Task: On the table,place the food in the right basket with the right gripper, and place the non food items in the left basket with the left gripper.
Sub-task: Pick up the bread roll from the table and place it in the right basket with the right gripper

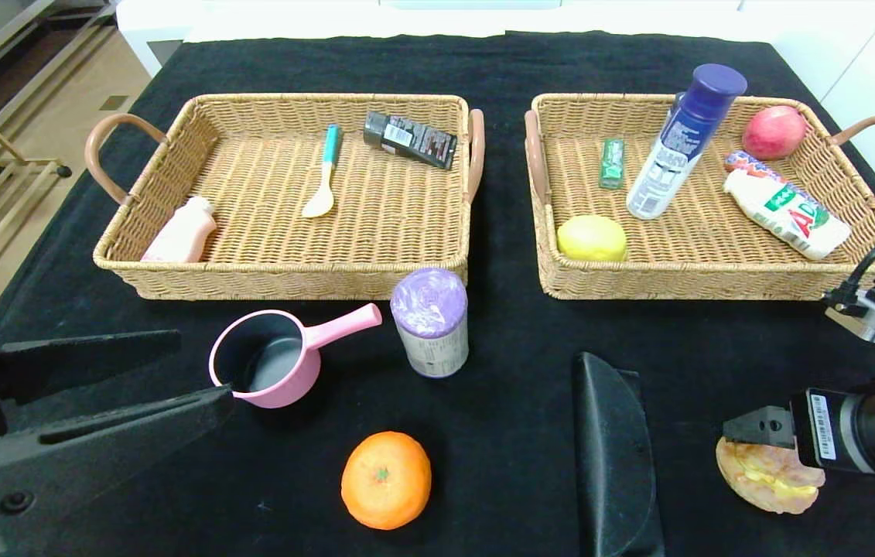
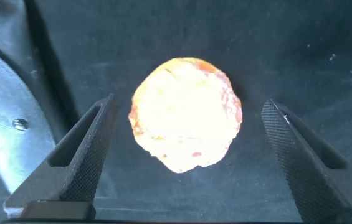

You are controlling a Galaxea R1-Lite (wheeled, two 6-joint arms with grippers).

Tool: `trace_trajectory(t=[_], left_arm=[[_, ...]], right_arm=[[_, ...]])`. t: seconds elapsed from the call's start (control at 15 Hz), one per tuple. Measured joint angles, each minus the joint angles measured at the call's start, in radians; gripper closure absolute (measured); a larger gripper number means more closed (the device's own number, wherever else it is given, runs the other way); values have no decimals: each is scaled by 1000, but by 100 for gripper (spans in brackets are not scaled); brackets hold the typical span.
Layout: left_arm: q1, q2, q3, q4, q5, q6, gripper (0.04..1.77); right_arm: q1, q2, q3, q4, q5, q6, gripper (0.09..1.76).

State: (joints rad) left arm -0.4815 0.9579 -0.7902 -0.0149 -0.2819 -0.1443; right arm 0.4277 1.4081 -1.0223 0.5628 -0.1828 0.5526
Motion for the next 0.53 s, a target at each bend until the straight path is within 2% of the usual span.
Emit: trace_trajectory(t=[0.53], left_arm=[[0,-1,-1,0,0,1,9]], right_arm=[[12,33,17,-3,-3,17,15]])
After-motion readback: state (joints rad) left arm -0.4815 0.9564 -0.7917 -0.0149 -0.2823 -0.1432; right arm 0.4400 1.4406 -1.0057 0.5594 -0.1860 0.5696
